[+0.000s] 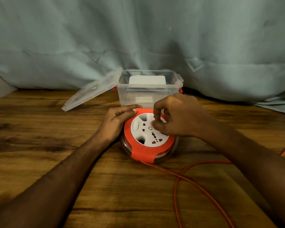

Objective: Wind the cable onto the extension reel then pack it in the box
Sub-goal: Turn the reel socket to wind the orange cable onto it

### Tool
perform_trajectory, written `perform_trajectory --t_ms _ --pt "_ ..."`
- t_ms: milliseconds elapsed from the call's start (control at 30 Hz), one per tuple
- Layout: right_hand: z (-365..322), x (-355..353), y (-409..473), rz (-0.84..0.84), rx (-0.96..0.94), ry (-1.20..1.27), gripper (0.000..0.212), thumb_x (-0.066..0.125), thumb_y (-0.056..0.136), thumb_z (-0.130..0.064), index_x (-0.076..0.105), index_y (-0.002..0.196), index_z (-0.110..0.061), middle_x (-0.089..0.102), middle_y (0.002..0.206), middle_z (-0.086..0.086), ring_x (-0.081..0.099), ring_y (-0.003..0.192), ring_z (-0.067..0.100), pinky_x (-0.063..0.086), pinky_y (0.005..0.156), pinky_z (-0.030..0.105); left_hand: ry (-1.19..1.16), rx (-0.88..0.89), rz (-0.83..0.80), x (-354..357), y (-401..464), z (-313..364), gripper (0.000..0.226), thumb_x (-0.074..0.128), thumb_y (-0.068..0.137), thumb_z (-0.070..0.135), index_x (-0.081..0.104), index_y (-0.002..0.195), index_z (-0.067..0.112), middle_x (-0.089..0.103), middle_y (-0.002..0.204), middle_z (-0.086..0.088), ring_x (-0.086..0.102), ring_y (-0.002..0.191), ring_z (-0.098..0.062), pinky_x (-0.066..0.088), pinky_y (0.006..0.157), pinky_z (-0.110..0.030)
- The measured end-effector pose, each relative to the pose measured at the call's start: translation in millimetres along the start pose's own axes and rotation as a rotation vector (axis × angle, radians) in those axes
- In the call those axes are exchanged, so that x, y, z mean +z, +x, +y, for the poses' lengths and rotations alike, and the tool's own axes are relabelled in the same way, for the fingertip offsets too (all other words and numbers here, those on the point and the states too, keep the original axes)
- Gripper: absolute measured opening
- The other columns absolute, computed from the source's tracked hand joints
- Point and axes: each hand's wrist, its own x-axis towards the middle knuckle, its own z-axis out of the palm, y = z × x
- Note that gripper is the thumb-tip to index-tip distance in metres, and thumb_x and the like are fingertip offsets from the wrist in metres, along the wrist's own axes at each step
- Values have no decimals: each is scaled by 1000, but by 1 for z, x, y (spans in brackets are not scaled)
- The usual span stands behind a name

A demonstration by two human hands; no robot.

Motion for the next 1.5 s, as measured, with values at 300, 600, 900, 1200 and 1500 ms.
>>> perform_trajectory --t_ms 300,600,900,1200,1500 --pt "15 -6 -1 -277 -90 101 63 72 79 -43 48 138 -53 58 99 -25 50 86 1 36 63 17 27 12 -45 1 -1 0 28 55 100 8 70 122 0 76 113 -18 72 106 -36 58 92 -42" --pt "18 -5 0 -266 -65 50 65 72 72 -63 49 132 -57 61 123 -20 55 100 5 51 76 26 12 13 -70 1 -2 1 27 55 100 11 71 120 1 76 112 -20 71 107 -40 57 94 -46" --pt "10 -1 -2 -200 -24 -61 62 67 61 -82 62 108 -42 48 97 -22 45 85 3 33 64 27 5 -2 -58 -1 -1 -1 26 54 101 10 73 118 4 77 110 -19 72 105 -38 57 95 -46" --pt "-17 13 -6 -70 91 -29 65 53 66 -90 41 59 -27 54 66 -9 53 62 12 30 52 26 13 0 -21 0 -2 1 26 55 100 9 73 117 2 77 108 -18 73 103 -37 60 89 -41" --pt "-10 10 -1 -66 105 17 62 55 71 -85 50 57 -25 56 65 -9 56 62 7 33 53 25 15 9 -8 1 -3 3 24 55 100 8 74 113 3 79 99 -14 76 88 -25 60 75 -31"
